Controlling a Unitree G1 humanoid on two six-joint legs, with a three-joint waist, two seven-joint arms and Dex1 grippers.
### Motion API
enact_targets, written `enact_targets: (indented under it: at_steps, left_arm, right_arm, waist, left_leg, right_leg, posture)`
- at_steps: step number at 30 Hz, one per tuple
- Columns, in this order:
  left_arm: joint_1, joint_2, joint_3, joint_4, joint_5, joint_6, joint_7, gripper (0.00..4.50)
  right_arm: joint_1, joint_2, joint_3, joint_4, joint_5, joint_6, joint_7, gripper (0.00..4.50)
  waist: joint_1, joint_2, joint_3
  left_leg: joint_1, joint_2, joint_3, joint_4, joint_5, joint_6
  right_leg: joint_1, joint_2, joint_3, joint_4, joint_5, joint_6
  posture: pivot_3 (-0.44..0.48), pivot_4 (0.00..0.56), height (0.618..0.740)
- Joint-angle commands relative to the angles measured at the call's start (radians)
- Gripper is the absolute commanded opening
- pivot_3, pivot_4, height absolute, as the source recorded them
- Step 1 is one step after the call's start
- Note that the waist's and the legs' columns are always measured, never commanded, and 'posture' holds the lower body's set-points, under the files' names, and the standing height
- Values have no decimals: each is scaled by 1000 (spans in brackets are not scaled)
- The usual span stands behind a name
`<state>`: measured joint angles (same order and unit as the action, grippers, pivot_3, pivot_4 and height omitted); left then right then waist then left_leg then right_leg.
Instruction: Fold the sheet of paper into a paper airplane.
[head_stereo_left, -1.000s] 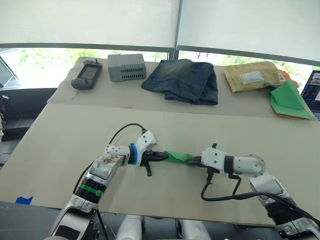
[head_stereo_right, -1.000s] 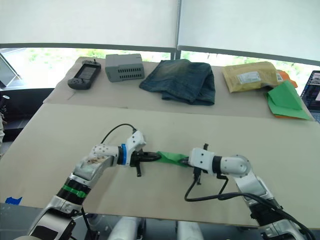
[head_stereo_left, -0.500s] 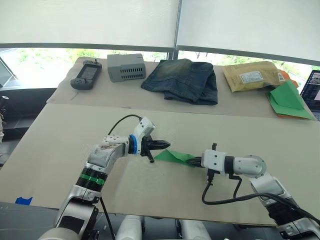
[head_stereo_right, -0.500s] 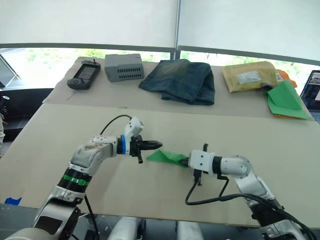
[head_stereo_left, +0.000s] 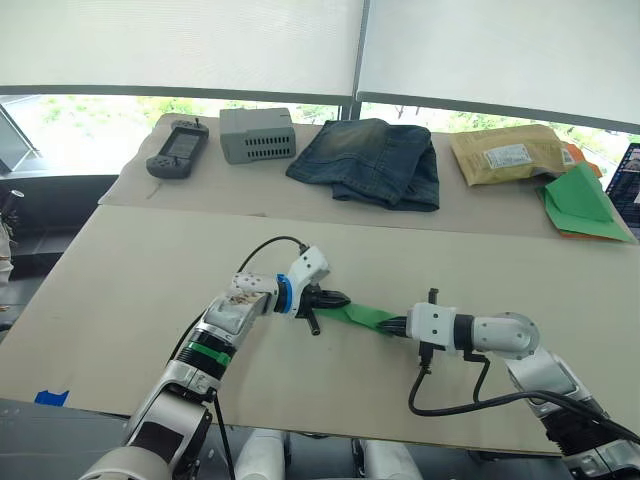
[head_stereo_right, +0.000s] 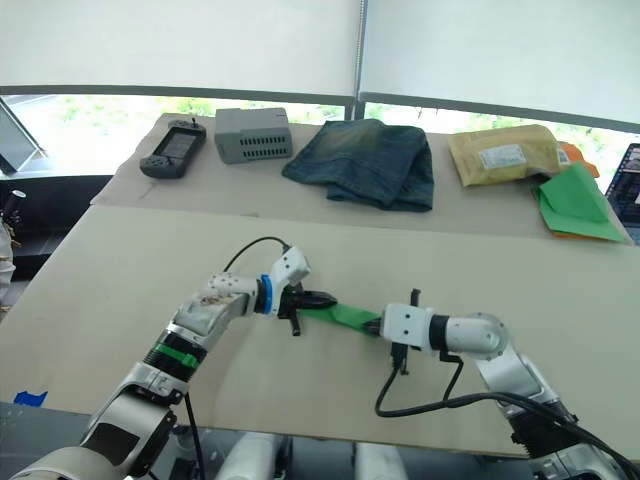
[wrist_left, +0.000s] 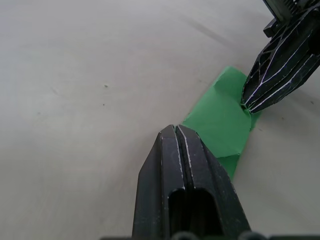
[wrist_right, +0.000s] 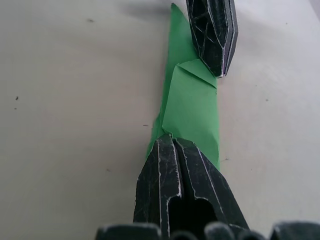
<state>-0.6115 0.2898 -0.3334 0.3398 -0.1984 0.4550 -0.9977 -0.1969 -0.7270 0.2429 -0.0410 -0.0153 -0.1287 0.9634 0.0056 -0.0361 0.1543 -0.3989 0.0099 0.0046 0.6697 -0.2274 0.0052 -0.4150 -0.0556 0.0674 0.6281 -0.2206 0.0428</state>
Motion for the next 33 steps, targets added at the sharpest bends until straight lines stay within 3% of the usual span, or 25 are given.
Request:
enact_targets:
  at_steps: [1, 7, 12, 15, 19, 26, 33]
  left_arm:
    - [29, 3, -43, 51, 59, -23, 4, 0]
    - [40, -9, -37, 46, 52, -17, 5, 0]
    - [53, -7, -39, 32, 57, -12, 9, 0]
    - [55, -7, -38, 26, 57, -9, 11, 0]
    - [68, -8, -37, -1, 52, 4, 17, 0]
    - [99, 12, -51, -37, 62, 9, 18, 0]
    - [101, 9, -58, -40, 70, 8, 15, 0]
  right_arm:
    - [15, -32, -48, -59, 56, 68, 36, 27]
    - [31, -91, -99, -198, 143, 165, 97, 1935]
    - [-11, -52, -160, -284, 211, 373, 10, 3682]
    - [-30, 17, -166, -308, 240, 526, -77, 3682]
    - [-36, 160, -110, -258, 171, 678, -262, 2464]
    - [4, 288, -60, -273, 127, 760, -407, 15]
    - [48, 332, -38, -314, 116, 747, -449, 15]
  waist:
    - [4, 0, 0]
    - [3, 0, 0]
    - [1, 0, 0]
    - [2, 0, 0]
    - [2, -1, -1]
    - [0, 0, -1]
    - [-8, 0, -1]
  left_leg:
    - [0, 0, 0, 0, 0, 0]
    - [0, -1, 0, 0, 0, 1]
    - [4, 0, 0, 0, -1, 1]
    - [7, 1, -1, 0, -1, 2]
    - [7, 1, -1, -1, -2, 2]
    - [7, 1, -1, -1, -2, 3]
    - [9, 1, -1, -1, -2, 3]
  right_leg:
    - [0, 0, 0, 0, 0, 0]
    - [1, -1, 0, 0, 0, 1]
    - [4, -1, 0, 0, -1, 1]
    - [8, 0, -1, -2, -1, 1]
    - [9, 0, -1, -2, -1, 1]
    - [8, -1, -1, -2, -1, 0]
    - [9, 0, -1, -2, -2, 1]
  posture:
    - [0, 150, 740]
    - [0, 150, 740]
    - [0, 150, 740]
    - [0, 150, 740]
    - [0, 150, 740]
    - [0, 150, 740]
    - [0, 150, 740]
